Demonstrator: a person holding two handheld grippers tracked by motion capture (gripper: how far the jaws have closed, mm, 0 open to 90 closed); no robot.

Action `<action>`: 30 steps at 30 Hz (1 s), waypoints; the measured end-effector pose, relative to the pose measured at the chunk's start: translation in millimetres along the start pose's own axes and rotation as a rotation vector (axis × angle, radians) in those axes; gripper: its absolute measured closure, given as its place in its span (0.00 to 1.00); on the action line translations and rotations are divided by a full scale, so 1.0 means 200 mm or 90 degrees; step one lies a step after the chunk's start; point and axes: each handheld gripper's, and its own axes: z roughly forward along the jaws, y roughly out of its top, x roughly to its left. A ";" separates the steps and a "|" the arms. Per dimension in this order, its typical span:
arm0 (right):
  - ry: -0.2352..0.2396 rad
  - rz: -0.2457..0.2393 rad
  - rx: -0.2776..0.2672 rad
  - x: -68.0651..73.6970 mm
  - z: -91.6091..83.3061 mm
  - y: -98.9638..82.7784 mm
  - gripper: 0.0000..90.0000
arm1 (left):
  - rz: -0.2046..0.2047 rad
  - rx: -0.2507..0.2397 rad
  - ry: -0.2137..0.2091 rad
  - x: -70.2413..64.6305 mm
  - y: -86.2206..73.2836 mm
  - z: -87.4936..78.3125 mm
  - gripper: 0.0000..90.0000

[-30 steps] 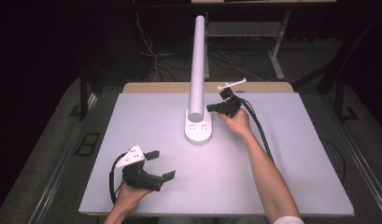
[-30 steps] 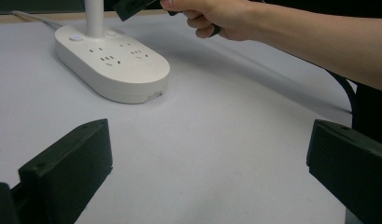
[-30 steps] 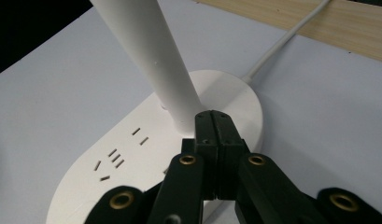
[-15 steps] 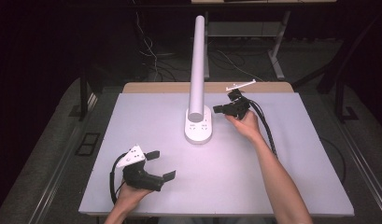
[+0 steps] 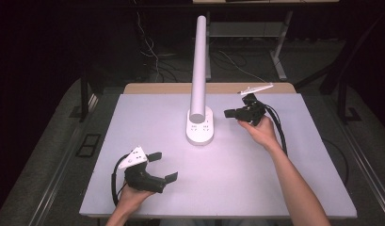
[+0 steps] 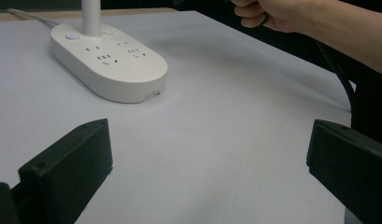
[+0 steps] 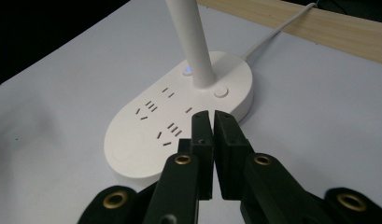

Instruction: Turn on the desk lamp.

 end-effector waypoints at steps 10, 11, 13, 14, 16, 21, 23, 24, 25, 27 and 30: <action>-0.008 0.012 -0.029 0.06 -0.20 -0.07 0.58 | 0.003 0.001 -0.003 -0.01 0.00 0.00 0.00; -0.008 0.012 -0.029 0.06 -0.20 -0.07 0.58 | 0.002 0.002 -0.003 -0.01 0.00 0.01 0.00; -0.010 0.016 -0.033 0.07 -0.23 -0.09 0.48 | 0.003 0.003 -0.004 -0.02 0.00 0.01 0.00; -0.014 0.016 -0.032 0.08 -0.24 -0.10 0.42 | 0.003 0.002 -0.005 -0.02 0.00 0.01 0.00; -0.025 0.017 -0.028 0.10 -0.27 -0.12 0.27 | 0.003 0.003 -0.005 -0.02 0.00 0.01 0.00; -0.027 0.017 -0.032 0.13 -0.34 -0.19 0.00 | 0.004 0.004 -0.007 -0.02 0.00 0.02 0.00; -0.031 0.012 -0.033 0.14 -0.37 -0.23 0.00 | 0.003 0.003 -0.006 -0.03 0.00 0.02 0.00; -0.035 0.010 -0.038 0.16 -0.40 -0.26 0.00 | 0.003 0.003 -0.006 -0.03 0.00 0.02 0.00; -0.035 0.010 -0.038 0.16 -0.40 -0.26 0.00 | 0.003 0.003 -0.006 -0.03 0.00 0.02 0.00; -0.032 0.012 -0.045 0.17 -0.43 -0.29 0.00 | 0.003 0.003 -0.006 -0.03 0.00 0.02 0.00; -0.031 0.017 -0.048 0.18 -0.47 -0.34 0.00 | 0.004 0.004 -0.005 -0.03 0.00 0.02 0.00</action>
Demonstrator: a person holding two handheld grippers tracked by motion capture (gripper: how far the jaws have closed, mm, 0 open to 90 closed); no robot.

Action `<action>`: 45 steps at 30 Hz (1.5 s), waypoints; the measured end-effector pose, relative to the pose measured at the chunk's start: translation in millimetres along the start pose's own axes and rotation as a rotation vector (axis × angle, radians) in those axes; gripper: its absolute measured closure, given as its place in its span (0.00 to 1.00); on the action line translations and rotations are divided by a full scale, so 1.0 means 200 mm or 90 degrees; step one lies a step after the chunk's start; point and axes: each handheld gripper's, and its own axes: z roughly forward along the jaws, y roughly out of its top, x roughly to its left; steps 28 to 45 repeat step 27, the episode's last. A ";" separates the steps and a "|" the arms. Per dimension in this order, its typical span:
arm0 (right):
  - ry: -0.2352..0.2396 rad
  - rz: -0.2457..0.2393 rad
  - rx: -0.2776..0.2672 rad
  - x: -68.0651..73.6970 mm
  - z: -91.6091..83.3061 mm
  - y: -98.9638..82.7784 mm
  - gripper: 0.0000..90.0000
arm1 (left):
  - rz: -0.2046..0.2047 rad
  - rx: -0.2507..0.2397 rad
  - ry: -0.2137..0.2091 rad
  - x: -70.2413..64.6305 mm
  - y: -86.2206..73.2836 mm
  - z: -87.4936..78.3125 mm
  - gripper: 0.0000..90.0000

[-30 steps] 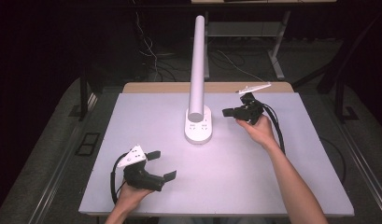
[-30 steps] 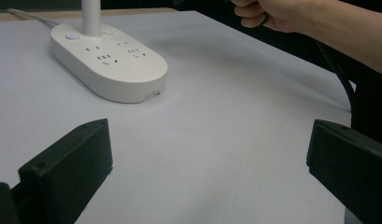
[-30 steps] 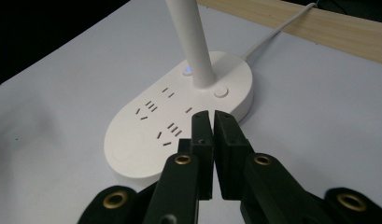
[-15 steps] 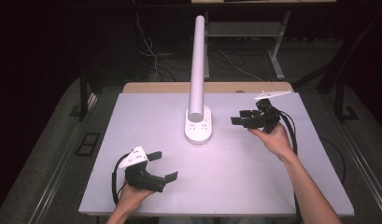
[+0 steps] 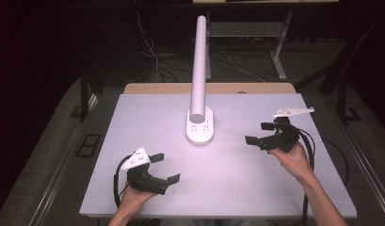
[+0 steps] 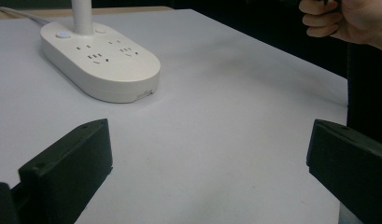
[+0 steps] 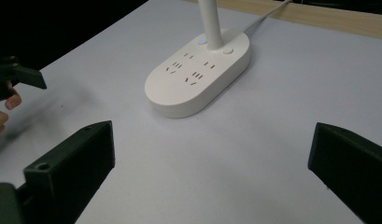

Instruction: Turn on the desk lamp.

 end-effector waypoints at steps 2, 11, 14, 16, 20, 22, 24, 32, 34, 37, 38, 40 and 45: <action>0.002 0.001 -0.004 0.01 -0.03 -0.03 0.00 | 0.000 0.000 0.000 0.00 0.00 0.00 0.00; 0.008 0.016 -0.015 0.03 -0.13 -0.19 0.00 | 0.000 0.001 0.003 0.00 0.00 0.00 0.00; 0.009 0.023 -0.021 0.04 -0.15 -0.24 0.01 | 0.000 0.002 0.003 0.00 0.00 0.00 0.00; 0.010 0.023 -0.022 0.05 -0.16 -0.29 0.01 | 0.000 0.002 0.004 0.00 0.00 0.00 0.00; 0.004 0.029 -0.023 0.05 -0.18 -0.37 0.01 | 0.003 0.005 0.004 0.00 0.00 0.00 0.00; 0.003 0.038 -0.022 0.06 -0.19 -0.41 0.01 | 0.001 0.004 0.004 0.00 0.00 0.00 0.00; 0.003 0.038 -0.028 0.07 -0.20 -0.43 0.01 | -0.002 0.003 0.005 0.00 0.00 0.00 0.00; 0.001 0.034 -0.030 0.09 -0.21 -0.45 0.01 | -0.004 0.004 0.007 0.01 0.00 0.00 0.00; 0.001 0.034 -0.030 0.09 -0.21 -0.45 0.01 | -0.004 0.004 0.007 0.01 0.00 0.00 0.00; 0.001 0.034 -0.030 0.09 -0.21 -0.45 0.01 | -0.004 0.004 0.007 0.01 0.00 0.00 0.00; 0.001 0.034 -0.030 0.09 -0.21 -0.45 0.01 | -0.004 0.004 0.007 0.01 0.00 0.00 0.00; 0.001 0.034 -0.030 0.09 -0.21 -0.45 0.01 | -0.004 0.004 0.007 0.01 0.00 0.00 0.00; 0.001 0.034 -0.030 0.09 -0.21 -0.45 0.01 | -0.004 0.004 0.007 0.01 0.00 0.00 0.00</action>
